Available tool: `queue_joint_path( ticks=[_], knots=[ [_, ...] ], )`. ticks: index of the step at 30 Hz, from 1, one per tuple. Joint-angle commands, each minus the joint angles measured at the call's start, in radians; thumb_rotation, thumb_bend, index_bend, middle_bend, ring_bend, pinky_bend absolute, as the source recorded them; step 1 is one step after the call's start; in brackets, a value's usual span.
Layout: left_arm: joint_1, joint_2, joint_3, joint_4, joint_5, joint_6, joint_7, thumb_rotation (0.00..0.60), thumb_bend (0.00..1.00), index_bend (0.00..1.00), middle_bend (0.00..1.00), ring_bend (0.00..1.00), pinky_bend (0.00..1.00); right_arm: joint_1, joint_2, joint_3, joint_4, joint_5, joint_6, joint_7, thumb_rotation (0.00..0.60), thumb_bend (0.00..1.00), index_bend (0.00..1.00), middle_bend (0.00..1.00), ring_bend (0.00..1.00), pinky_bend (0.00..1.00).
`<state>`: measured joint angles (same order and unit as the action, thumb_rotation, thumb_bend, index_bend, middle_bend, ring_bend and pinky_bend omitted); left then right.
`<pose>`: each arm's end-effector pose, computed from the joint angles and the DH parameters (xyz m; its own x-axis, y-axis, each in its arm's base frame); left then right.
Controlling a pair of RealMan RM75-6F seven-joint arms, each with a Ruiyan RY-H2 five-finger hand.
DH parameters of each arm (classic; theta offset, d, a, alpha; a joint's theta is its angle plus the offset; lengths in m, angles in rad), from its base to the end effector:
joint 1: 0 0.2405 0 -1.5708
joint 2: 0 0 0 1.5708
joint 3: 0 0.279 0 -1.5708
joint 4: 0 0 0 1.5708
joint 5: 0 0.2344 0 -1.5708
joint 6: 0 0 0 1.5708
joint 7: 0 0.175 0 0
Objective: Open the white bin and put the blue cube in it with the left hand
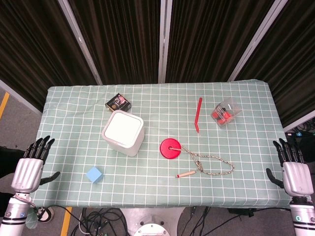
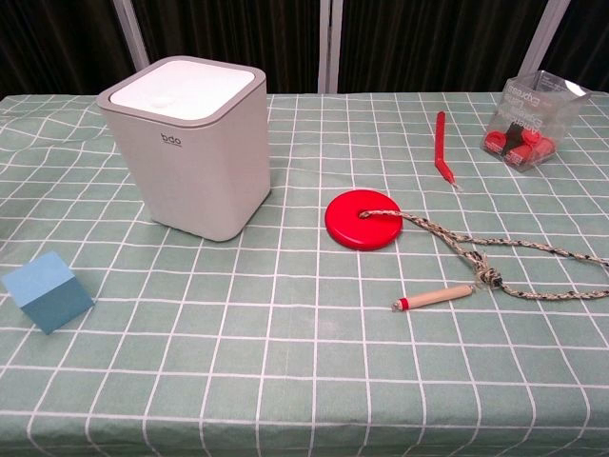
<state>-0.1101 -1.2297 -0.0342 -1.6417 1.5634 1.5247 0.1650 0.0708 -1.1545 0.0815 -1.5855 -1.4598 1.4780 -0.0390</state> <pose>-0.3048 0.2178 0.1063 0.4202 -0.0337 0.9068 0.9017 -0.0967 -0.4214 -0.3503 -0.2184 0.1438 0.4170 0.0145 0.9088 -0.9083 0.0446 0.4160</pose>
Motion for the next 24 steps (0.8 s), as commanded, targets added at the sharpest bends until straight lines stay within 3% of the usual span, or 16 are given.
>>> queue_joint_path(
  ticks=[1,10,16,24],
  knots=[
    [-0.001,-0.001,-0.002,0.0,-0.001,0.0,-0.002,0.6,0.09,0.04,0.04,0.02,0.13,0.0,0.001,0.0,-0.001,-0.001,0.0,-0.001,0.6,0.25,0.0,0.0,0.0,0.0],
    [-0.064,0.01,-0.018,-0.043,0.071,-0.037,0.018,0.6,0.09,0.04,0.04,0.02,0.13,0.0,0.003,0.001,-0.008,0.003,-0.002,-0.009,0.6,0.25,0.0,0.0,0.0,0.0],
    [-0.178,-0.018,-0.053,-0.088,0.132,-0.139,0.056,0.6,0.09,0.04,0.04,0.02,0.13,0.0,0.001,-0.005,-0.001,-0.004,-0.003,-0.009,0.6,0.25,0.0,0.0,0.0,0.0],
    [-0.308,-0.091,-0.093,-0.085,0.068,-0.322,0.152,0.6,0.09,0.04,0.04,0.02,0.13,-0.004,-0.002,-0.005,0.013,-0.009,0.006,0.012,0.6,0.25,0.0,0.0,0.0,0.0]
  ],
)
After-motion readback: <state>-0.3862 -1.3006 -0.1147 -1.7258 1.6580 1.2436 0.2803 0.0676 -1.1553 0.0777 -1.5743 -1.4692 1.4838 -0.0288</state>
